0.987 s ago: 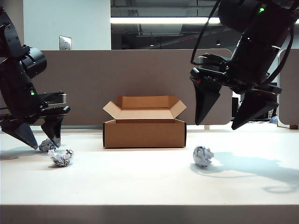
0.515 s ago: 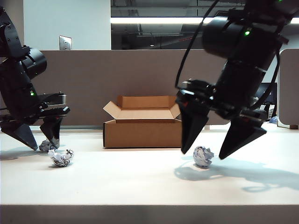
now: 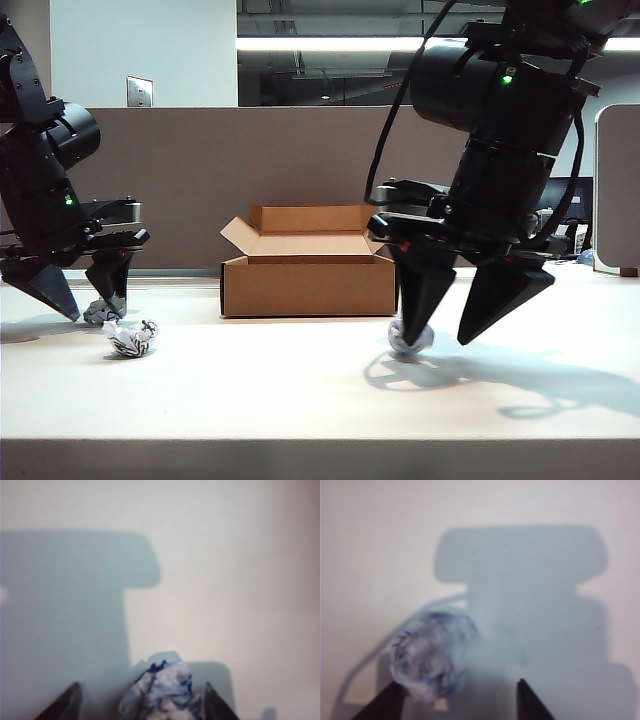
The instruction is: Pick up all the paper balls on the table and put them in the paper box.
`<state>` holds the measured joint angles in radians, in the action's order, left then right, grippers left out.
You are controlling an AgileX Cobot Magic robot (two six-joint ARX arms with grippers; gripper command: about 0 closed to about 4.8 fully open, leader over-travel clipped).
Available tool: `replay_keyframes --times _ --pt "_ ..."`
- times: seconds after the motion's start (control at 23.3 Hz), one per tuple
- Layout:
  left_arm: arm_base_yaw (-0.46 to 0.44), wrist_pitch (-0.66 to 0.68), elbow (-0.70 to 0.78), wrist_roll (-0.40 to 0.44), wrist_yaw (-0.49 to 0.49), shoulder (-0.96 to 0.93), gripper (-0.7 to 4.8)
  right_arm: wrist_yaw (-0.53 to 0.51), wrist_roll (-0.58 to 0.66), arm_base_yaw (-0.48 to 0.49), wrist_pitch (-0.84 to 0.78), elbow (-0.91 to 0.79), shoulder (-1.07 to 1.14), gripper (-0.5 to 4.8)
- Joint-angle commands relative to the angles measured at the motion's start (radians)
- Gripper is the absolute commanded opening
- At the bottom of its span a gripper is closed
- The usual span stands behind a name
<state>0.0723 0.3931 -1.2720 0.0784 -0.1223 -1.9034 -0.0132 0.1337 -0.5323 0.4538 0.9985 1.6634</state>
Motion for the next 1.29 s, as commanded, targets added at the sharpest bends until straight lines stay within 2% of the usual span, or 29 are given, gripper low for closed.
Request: replay_keyframes --times 0.04,0.21,0.3,0.39,0.47,0.52,0.6,0.86,1.29 --pt "0.000 -0.040 -0.004 0.004 -0.047 0.000 3.08 0.014 -0.003 -0.001 -0.015 0.003 -0.003 2.60" --pt "0.002 -0.039 -0.003 0.003 -0.055 0.000 3.05 0.015 -0.003 -0.001 -0.023 0.003 -0.003 2.59" --pt "0.002 -0.031 -0.002 0.003 -0.057 0.000 2.75 0.014 -0.003 -0.001 -0.032 0.003 -0.003 2.18" --pt "0.002 -0.025 -0.002 0.003 -0.063 0.000 2.73 0.010 -0.003 -0.001 -0.038 0.003 -0.003 2.11" --pt "0.002 -0.021 -0.002 0.003 -0.066 0.000 2.73 -0.031 -0.003 -0.001 -0.039 0.003 -0.003 2.46" --pt "0.002 -0.019 -0.002 0.003 -0.066 0.000 2.73 -0.067 -0.003 -0.001 -0.039 0.003 -0.003 3.03" --pt "0.002 -0.015 -0.002 0.003 -0.092 0.000 2.73 -0.113 -0.003 -0.001 -0.043 0.003 -0.003 3.33" --pt "0.002 -0.035 -0.002 0.000 -0.099 -0.002 2.73 -0.120 0.004 -0.003 -0.158 0.004 -0.003 3.34" --pt "0.002 -0.011 -0.004 -0.004 -0.099 -0.058 2.72 -0.120 0.023 -0.003 -0.168 0.004 0.044 3.37"
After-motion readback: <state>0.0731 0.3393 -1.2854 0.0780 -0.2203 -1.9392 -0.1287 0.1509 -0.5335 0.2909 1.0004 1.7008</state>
